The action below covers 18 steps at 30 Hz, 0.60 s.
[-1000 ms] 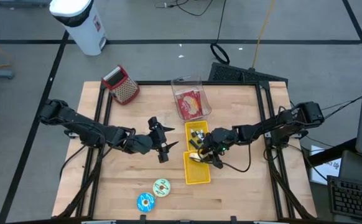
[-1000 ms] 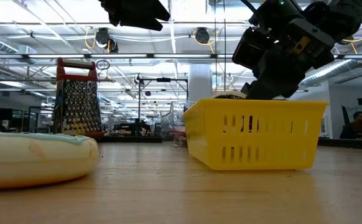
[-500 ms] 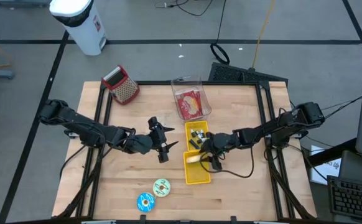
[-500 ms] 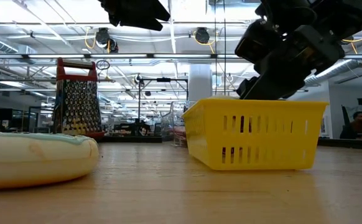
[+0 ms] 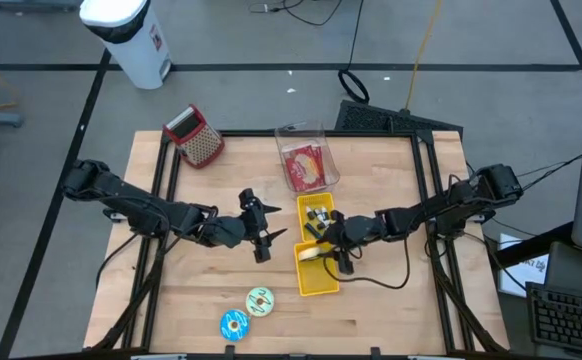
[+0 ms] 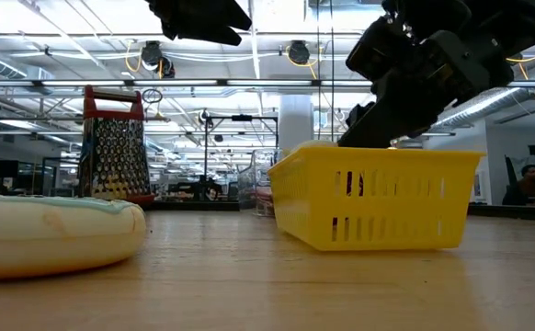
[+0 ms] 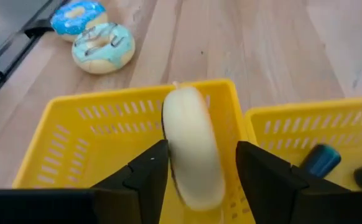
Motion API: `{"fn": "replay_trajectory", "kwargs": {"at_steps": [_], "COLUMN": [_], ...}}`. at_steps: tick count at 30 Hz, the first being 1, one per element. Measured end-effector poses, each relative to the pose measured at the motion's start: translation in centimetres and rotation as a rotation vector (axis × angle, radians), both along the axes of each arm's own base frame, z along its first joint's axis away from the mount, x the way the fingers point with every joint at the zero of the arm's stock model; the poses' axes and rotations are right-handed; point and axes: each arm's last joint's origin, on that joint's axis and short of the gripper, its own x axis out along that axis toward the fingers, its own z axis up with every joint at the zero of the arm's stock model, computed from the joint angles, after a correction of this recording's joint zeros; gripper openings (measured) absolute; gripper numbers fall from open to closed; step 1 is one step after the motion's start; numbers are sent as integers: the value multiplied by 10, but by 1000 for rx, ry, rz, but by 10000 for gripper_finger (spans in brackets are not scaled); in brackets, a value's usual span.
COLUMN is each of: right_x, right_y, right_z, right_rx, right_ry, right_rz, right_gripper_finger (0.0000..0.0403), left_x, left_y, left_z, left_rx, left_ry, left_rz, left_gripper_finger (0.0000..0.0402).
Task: Pick & Place Food Item
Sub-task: Put the black doughnut into the bottom yellow bin
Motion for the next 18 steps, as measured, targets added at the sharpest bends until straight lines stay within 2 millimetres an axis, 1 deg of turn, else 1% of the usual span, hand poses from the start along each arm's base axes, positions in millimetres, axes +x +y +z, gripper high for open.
{"fn": "replay_trajectory", "kwargs": {"at_steps": [3, 10, 18], "right_x": [1, 1, 2], "right_y": [1, 1, 1], "right_z": [1, 3, 4], "right_rx": [-36, -181, -200], "right_ry": [-24, -59, -79], "right_rz": [-7, -57, -52], "right_gripper_finger": [174, 175, 173], "left_x": [0, 0, 0], "left_y": [0, 0, 0], "left_z": [0, 0, 0], "left_rx": [0, 0, 0], "left_ry": [0, 0, 0], "left_rz": [0, -1, -2], "left_gripper_finger": [255, 255, 255]}}
